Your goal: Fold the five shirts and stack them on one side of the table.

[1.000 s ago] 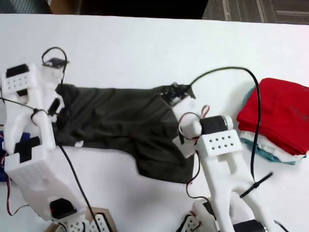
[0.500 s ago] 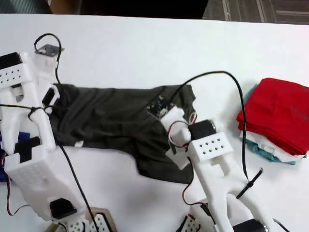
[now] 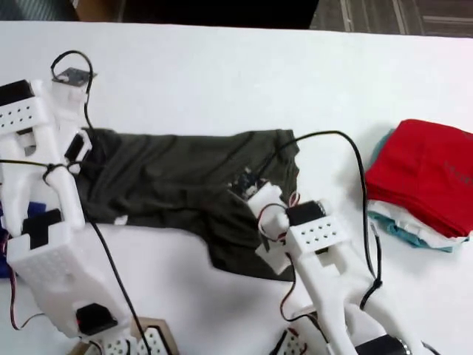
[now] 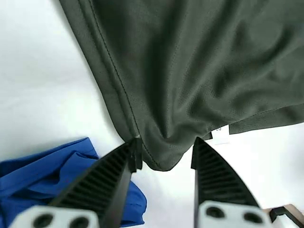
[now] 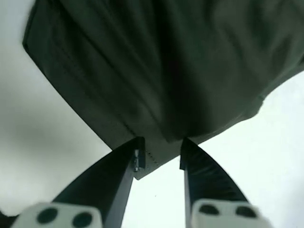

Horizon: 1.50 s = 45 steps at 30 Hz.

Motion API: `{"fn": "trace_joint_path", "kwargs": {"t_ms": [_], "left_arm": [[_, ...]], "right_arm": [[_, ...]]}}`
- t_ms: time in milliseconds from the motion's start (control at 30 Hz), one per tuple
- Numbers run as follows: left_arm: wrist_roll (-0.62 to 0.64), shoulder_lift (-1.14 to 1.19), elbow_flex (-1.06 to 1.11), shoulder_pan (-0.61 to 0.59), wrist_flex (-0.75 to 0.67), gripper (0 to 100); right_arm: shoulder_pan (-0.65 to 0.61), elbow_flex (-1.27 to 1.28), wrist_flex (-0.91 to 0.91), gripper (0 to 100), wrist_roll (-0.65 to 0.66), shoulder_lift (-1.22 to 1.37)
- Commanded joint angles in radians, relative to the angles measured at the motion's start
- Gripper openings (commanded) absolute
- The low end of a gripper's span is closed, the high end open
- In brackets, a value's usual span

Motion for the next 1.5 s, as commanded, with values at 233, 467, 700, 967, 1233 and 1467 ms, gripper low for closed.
{"fn": "trace_joint_path", "kwargs": {"t_ms": [233,467,700,967,1233,1467], "left_arm": [[0.006,-0.055,-0.050,-0.011,0.020,20],[0.006,-0.052,-0.050,-0.011,0.018,20],[0.003,-0.049,-0.050,-0.009,0.018,20],[0.000,-0.048,-0.048,-0.009,0.015,20],[0.000,-0.048,-0.048,-0.009,0.015,20],[0.000,-0.046,-0.048,-0.009,0.011,20]], "right_arm": [[-0.004,0.054,-0.160,13.4,0.009,0.107],[-0.004,0.018,-0.193,5.3,0.009,0.260],[-0.005,0.014,-0.163,3.3,0.009,0.196],[-0.004,0.014,-0.105,3.4,0.009,0.051],[0.041,0.012,-0.102,3.0,0.060,0.018],[0.151,0.012,-0.042,2.2,0.204,0.015]]}}
